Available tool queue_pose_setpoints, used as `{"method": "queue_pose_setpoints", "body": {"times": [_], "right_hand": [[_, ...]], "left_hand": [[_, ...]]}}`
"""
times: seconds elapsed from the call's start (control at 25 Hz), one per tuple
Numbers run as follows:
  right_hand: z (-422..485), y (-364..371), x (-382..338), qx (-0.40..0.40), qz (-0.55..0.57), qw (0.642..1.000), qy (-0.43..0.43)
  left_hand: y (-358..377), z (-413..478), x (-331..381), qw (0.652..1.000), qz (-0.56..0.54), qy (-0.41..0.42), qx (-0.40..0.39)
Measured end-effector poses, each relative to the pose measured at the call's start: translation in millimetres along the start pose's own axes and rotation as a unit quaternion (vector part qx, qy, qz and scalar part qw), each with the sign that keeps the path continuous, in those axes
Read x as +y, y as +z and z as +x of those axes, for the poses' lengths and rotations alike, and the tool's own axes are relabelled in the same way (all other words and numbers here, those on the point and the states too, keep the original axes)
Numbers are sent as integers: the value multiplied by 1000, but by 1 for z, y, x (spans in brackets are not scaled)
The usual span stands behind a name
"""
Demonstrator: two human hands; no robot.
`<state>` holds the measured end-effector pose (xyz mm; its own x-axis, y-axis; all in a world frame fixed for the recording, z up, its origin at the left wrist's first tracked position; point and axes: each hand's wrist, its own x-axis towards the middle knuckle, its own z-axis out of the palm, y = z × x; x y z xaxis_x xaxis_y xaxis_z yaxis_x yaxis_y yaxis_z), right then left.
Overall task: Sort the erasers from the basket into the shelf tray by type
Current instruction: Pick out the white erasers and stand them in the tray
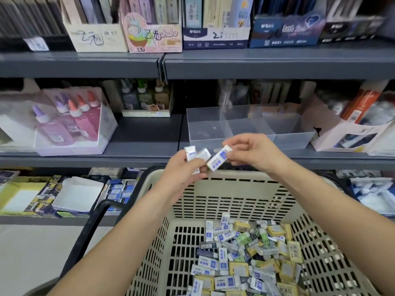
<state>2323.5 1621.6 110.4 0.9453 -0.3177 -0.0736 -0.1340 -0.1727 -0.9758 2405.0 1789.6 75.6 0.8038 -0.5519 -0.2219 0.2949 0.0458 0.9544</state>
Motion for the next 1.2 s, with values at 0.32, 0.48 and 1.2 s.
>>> {"method": "queue_pose_setpoints", "body": {"times": [0.32,0.48,1.2], "right_hand": [[79,22,-15,53,-338,935,-90],[90,35,-2,-36,-373,924,-78],[88,64,-15,-10,-362,918,-160]], "left_hand": [[-18,38,12,973,62,103,198],[-23,50,11,973,81,110,185],[-37,45,13,982,59,112,140]]}}
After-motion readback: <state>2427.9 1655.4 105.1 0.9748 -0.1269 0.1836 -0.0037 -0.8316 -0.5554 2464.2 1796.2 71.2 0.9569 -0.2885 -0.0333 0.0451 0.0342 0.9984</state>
